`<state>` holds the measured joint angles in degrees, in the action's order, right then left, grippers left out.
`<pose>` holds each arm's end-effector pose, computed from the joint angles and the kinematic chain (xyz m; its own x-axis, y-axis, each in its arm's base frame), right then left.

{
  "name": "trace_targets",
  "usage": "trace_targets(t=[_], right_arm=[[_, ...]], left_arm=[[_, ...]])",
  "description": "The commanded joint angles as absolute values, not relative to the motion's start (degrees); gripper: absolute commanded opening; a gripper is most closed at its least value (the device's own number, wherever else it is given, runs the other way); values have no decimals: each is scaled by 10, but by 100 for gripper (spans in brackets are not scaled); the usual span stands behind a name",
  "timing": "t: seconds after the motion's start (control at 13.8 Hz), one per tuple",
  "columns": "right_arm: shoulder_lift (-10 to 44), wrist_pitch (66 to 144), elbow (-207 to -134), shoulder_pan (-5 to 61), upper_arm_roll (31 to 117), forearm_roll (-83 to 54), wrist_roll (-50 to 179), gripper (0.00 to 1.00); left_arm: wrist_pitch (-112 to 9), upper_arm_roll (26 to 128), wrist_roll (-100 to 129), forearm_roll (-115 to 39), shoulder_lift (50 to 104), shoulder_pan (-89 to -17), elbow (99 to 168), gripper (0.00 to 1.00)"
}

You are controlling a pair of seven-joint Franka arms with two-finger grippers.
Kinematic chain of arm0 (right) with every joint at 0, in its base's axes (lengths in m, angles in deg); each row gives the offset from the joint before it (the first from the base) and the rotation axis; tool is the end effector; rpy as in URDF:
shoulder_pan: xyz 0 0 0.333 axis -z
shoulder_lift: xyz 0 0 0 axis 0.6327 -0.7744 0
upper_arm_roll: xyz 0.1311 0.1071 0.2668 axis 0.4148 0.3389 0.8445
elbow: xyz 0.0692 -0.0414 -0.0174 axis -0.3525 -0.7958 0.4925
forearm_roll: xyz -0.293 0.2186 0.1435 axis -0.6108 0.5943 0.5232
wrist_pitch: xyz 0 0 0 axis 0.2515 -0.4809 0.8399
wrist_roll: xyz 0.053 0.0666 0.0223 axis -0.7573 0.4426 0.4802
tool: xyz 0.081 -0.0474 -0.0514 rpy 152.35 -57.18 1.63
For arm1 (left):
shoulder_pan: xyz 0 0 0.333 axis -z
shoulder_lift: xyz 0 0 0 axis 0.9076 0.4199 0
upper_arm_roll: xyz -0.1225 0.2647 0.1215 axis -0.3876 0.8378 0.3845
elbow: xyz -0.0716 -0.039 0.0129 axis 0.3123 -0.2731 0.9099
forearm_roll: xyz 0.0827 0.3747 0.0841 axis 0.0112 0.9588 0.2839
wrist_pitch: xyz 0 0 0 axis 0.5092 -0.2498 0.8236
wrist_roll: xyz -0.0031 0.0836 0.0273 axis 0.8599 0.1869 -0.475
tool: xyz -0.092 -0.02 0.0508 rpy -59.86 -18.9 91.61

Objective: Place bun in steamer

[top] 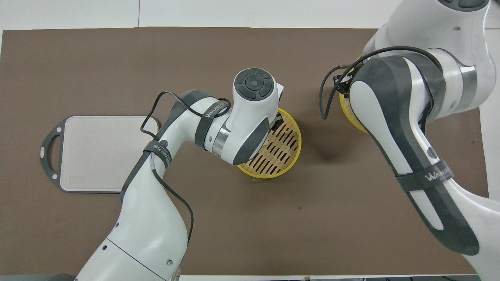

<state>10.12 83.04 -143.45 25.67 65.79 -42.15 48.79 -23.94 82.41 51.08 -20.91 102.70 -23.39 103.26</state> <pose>0.6524 0.1520 0.5062 0.9950 0.0785 -0.0620 0.0766 -0.9965 -0.0332 0.5423 -0.4696 0.3528 0.9578 0.2597 -0.1230 0.2648 -0.9639 0.0275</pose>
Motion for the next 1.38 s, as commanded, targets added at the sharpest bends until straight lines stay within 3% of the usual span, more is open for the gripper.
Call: trace_targets(t=[0.0, 0.15, 0.22, 0.29, 0.58, 0.87, 1.31], right_arm=[[119, 833, -1451, 263, 664, -429, 497, 0], [119, 832, -1452, 263, 664, -428, 495, 0], [119, 832, -1451, 265, 664, -428, 495, 0], [119, 832, -1451, 267, 664, -428, 495, 0], [119, 834, -1452, 266, 664, -427, 481, 0], [122, 851, -1459, 255, 665, -421, 438, 0], [81, 877, -1434, 137, 665, -379, 212, 0]], left_arm=[[-272, 827, 507, -200, 995, -211, 1096, 38], [-281, 827, 507, -201, 993, -209, 1103, 40], [-281, 827, 507, -201, 993, -209, 1105, 61], [-281, 828, 508, -200, 993, -209, 1105, 100], [-253, 834, 511, -201, 990, -217, 1083, 100], [-182, 834, 508, -200, 900, -297, 1088, 100], [-123, 834, 462, -165, 834, -426, 1097, 100]])
